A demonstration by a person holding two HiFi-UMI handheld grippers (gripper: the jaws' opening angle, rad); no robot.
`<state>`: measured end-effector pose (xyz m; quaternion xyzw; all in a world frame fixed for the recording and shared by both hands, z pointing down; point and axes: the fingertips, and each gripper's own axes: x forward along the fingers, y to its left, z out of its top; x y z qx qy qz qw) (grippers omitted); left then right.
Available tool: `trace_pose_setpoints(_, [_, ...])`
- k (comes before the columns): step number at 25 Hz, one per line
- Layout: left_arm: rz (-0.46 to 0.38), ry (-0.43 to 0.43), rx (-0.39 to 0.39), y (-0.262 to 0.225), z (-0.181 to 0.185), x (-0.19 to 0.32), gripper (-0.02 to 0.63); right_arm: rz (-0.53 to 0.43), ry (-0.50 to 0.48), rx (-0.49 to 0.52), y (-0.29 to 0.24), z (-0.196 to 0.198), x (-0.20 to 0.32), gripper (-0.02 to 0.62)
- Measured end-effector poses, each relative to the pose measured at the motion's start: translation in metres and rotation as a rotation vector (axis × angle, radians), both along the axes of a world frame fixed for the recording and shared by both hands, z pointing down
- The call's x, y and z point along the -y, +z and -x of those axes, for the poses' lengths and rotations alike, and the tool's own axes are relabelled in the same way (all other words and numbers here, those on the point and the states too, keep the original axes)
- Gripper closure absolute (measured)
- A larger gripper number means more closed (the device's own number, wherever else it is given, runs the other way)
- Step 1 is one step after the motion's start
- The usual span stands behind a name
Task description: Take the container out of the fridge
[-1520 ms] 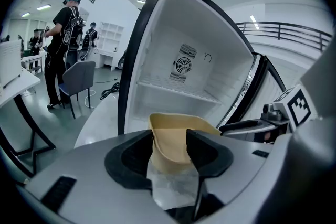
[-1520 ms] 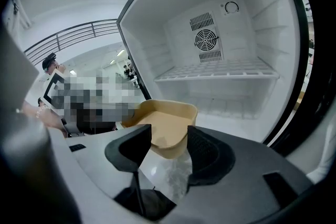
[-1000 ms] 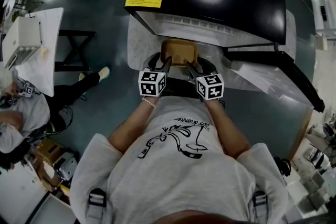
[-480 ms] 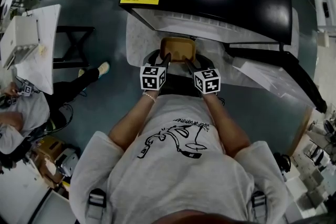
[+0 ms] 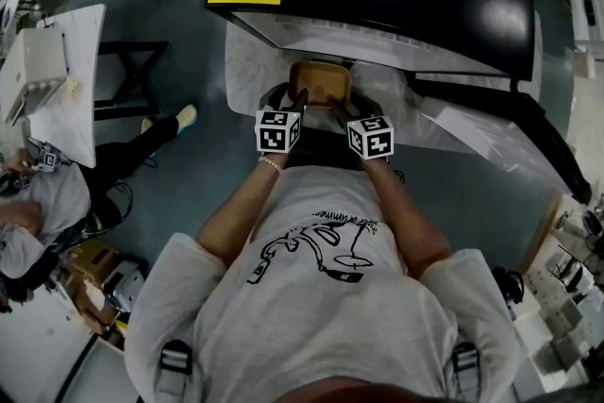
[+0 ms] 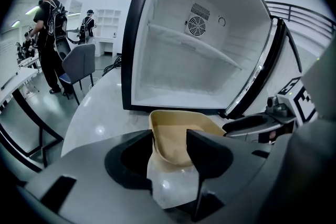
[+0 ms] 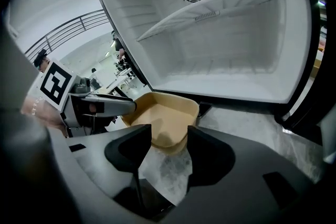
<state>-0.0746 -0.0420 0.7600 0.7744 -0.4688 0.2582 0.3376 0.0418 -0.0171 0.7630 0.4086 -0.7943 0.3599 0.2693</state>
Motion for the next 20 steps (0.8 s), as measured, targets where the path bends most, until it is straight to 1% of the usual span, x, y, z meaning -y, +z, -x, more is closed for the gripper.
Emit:
trace_pose_setpoints(13, [0.061, 0.002, 0.037, 0.035, 0.006, -0.005, 0.400, 0.040, -0.030, -0.009, 0.020, 0.006, -0.003, 0.370])
trace_pose_setpoints(20, [0.074, 0.009, 0.046, 0.040, 0.007, -0.008, 0.400, 0.067, -0.043, -0.014, 0.028, 0.008, -0.007, 0.370])
